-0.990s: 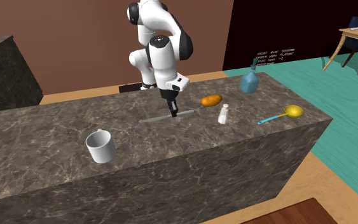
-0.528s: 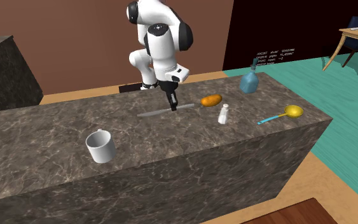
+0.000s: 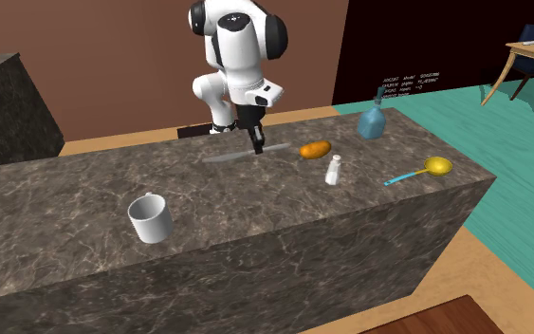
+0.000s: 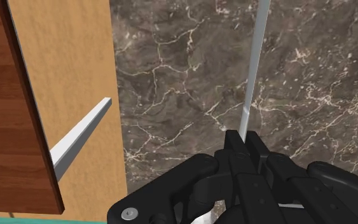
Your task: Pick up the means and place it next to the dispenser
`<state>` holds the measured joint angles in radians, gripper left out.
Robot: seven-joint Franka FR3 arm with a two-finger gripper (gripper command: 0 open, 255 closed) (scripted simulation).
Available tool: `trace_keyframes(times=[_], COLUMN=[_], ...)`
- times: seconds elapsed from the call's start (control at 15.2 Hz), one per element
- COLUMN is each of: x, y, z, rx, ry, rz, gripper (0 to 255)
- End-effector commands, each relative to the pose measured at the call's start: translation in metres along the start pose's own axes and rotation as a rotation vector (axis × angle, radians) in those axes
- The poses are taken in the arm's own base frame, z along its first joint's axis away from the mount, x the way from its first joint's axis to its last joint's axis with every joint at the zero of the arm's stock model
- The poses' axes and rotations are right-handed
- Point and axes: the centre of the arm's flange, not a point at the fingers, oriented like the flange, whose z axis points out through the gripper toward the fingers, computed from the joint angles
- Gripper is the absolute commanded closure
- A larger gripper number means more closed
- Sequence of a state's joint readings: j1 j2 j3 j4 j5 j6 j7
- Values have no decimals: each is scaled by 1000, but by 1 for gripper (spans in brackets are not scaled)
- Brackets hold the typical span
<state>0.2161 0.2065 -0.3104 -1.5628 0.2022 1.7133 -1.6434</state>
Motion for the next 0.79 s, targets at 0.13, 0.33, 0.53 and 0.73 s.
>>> trace_keyframes(times=[0.13,0.33,0.53,0.73], x=[4,6,9,11], y=[-1,-1,-2,-3], z=[-21,-37,-53,-68], rx=[0,0,0,0], ry=[0,0,0,0], rz=[0,0,0,0], gripper=[255,255,255,255])
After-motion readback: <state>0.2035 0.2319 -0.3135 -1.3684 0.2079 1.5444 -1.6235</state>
